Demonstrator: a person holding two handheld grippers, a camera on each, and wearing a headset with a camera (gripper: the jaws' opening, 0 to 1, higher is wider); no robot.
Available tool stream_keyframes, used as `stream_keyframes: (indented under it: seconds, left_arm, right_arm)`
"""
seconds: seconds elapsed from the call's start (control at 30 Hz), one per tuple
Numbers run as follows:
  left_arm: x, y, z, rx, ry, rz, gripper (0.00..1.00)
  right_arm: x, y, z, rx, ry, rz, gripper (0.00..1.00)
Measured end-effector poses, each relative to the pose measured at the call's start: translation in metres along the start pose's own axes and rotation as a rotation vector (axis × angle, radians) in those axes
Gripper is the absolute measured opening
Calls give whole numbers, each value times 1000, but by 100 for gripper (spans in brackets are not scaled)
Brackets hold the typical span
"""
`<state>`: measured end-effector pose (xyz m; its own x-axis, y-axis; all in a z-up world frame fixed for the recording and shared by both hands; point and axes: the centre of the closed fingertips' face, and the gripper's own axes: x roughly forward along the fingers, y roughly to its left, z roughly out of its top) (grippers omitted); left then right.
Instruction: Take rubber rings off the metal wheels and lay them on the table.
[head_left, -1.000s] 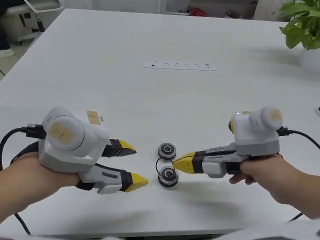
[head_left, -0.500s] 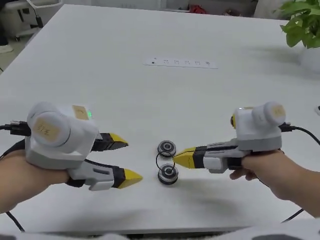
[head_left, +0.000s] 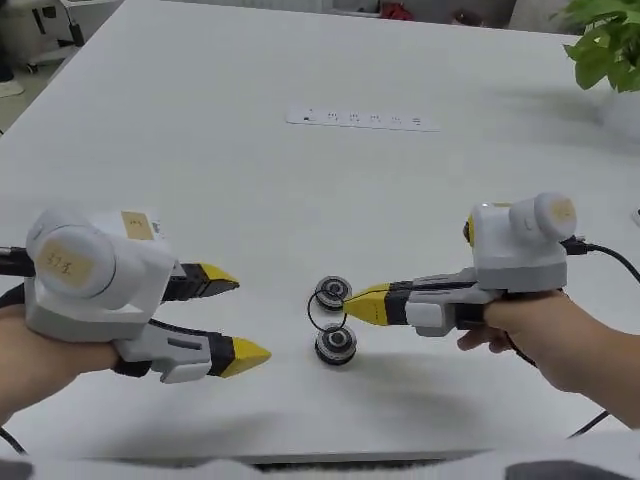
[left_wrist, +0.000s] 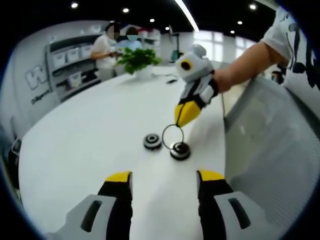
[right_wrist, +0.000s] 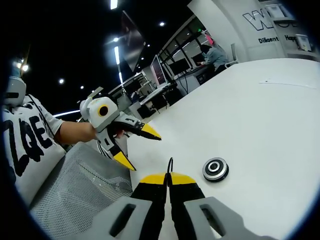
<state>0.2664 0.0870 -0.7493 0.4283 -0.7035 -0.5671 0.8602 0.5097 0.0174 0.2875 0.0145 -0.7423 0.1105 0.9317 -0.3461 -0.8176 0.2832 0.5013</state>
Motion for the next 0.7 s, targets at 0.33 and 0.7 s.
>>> stream_keyframes:
  seconds: [0.33,0.7]
  left_arm:
    - [-9,6,-5,-16,-7,27,55]
    - [-18,10,-6,-14,-13,47,60]
  right_arm:
    - [8,12,5,-5,-2,18,0]
    - [15,20,10,-9,-5,37,0]
